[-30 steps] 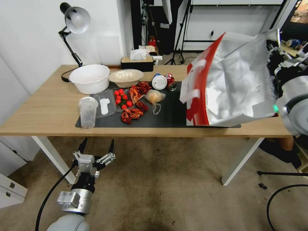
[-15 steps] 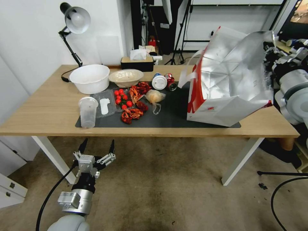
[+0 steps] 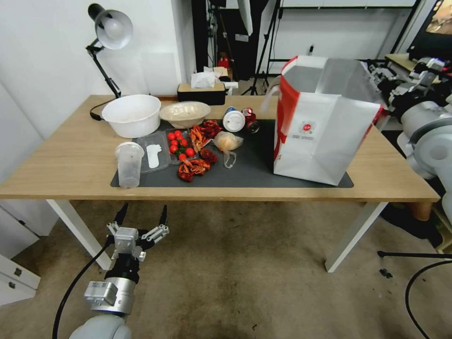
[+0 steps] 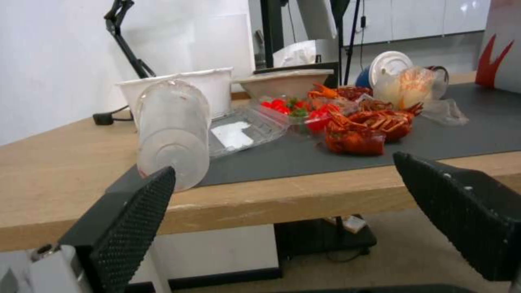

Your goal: Pick up the food delivery bag from the floor and place it on the table.

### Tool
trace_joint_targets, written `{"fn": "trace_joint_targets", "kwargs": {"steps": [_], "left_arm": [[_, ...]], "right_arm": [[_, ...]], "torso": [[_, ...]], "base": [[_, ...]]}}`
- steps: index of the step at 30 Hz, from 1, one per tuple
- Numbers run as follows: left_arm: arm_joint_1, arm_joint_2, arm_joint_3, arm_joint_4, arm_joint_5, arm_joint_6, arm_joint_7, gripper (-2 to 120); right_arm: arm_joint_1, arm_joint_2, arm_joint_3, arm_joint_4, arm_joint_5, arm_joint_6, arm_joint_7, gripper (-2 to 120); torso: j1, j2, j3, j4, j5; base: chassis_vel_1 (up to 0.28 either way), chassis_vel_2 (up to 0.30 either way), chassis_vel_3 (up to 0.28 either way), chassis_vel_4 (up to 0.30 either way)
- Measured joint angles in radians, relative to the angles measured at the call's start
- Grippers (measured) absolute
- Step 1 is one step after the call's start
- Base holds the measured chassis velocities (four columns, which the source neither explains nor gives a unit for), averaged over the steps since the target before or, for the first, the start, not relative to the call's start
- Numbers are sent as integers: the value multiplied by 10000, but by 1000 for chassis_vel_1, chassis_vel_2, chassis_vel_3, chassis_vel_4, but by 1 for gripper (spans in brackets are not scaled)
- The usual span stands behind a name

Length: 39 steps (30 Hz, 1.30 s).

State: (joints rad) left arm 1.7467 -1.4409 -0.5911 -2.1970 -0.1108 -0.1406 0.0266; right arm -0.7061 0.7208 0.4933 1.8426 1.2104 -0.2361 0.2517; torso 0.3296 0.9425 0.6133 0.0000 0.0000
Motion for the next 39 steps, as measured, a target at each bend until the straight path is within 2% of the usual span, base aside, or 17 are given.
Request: {"fn": "trace_joint_targets", "kwargs": {"steps": [1,2,5,7,9,12,23,29,31,32,33,34,35,36,39], "left_arm": [[-5,0,9,0,-5,0,-1,100],[-5,0,9,0,-5,0,-1,100],[-17,17,25,-5,-105,2,-1,100],[-22,24,25,-7,-139,2,-1,100],[-35,52,24,-23,-239,-4,-1,100],[-42,79,19,-29,-302,-11,7,100],[14,48,-97,-85,-348,-150,-30,100],[94,-1,-178,-141,-348,-246,-86,100],[94,-3,-176,-150,-348,-248,-87,100],[98,0,-170,-150,-348,-248,-87,100],[98,0,-170,-150,-348,-248,-87,100],[98,9,-169,-145,-348,-254,-86,100],[97,29,-173,-116,-350,-265,-85,100],[92,46,-174,-86,-359,-278,-85,100],[82,69,-173,-50,-370,-287,-85,100]], "right_arm": [[-110,-25,103,86,-21,2,-80,70],[-110,-25,103,86,-21,2,-80,70],[-622,-80,511,497,-183,-8,-457,84],[-800,-87,645,655,-253,-17,-611,87],[-1455,-105,1067,1249,-583,-17,-914,96],[-2025,-104,1371,1870,-853,-17,-1140,100],[-3003,288,1977,4427,-1189,-239,-1322,100],[-3863,679,2113,5252,-1681,-383,-1711,100],[-4304,889,2243,5500,-1952,-454,-1706,100],[-5101,1303,2454,5913,-2361,-647,-1585,100],[-5101,1303,2454,5913,-2361,-647,-1585,100],[-5589,1614,2554,6149,-2645,-731,-1458,100],[-6007,1904,2577,6321,-2988,-772,-1407,100],[-6484,2268,2580,6478,-3506,-723,-1432,100],[-6983,2711,2527,6575,-4130,-526,-1540,100]], "torso": [[0,0,0,0,0],[0,0,0,0,0],[0,0,0,-1,0],[0,0,0,-2,0],[0,0,-1,0,-1],[0,0,-1,-3,0],[-1,1,-1,-1,-4],[-1,1,-1,1,-3],[-1,1,-1,1,-2],[-1,1,-1,-4,3],[-1,1,-1,-4,3],[-1,1,-2,2,-6],[-2,1,-2,-3,0],[-1,1,-2,-2,0],[-1,1,-2,-4,-2]], "base": [[0,0,0,0],[0,0,0,0],[0,0,0,0],[0,0,0,0],[0,0,0,0],[0,0,0,0],[0,0,0,0],[0,0,0,0],[0,0,0,0],[0,0,0,0],[0,0,0,0],[0,0,0,0],[0,0,0,0],[0,0,0,0],[0,0,0,0]]}}
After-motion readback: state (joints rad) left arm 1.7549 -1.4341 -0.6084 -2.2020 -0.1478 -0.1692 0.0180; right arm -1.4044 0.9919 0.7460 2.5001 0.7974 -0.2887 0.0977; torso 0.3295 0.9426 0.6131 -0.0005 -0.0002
